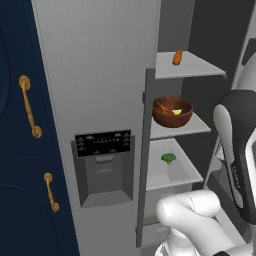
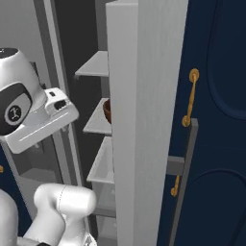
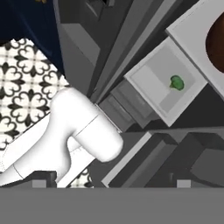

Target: Pick the chicken drumstick and lemon wedge from their plates and place them in the bowl. Then put the bowl in the fridge.

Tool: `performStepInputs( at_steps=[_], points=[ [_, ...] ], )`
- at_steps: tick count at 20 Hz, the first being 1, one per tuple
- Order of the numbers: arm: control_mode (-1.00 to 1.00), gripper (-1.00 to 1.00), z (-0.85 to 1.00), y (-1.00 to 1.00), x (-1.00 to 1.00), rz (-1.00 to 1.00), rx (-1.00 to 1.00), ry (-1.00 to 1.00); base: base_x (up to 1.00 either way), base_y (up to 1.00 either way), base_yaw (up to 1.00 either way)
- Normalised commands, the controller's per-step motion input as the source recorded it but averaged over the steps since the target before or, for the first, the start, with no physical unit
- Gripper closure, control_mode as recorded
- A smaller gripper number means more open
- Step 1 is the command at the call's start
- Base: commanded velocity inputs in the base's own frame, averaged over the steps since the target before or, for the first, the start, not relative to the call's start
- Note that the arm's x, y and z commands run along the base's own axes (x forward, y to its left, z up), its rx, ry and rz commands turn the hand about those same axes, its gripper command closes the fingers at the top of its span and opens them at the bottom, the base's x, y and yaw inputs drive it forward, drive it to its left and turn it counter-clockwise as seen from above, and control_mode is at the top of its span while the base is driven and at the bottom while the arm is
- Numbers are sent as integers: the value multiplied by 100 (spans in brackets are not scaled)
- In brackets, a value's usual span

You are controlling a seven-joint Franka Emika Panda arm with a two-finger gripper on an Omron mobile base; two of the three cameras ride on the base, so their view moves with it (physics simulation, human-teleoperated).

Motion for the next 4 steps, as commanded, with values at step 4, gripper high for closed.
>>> performStepInputs(
  at_steps=[4],
  points=[
    [-100, -100, -24, 0, 0, 0, 0, 0, 0, 0, 0]
  ],
)
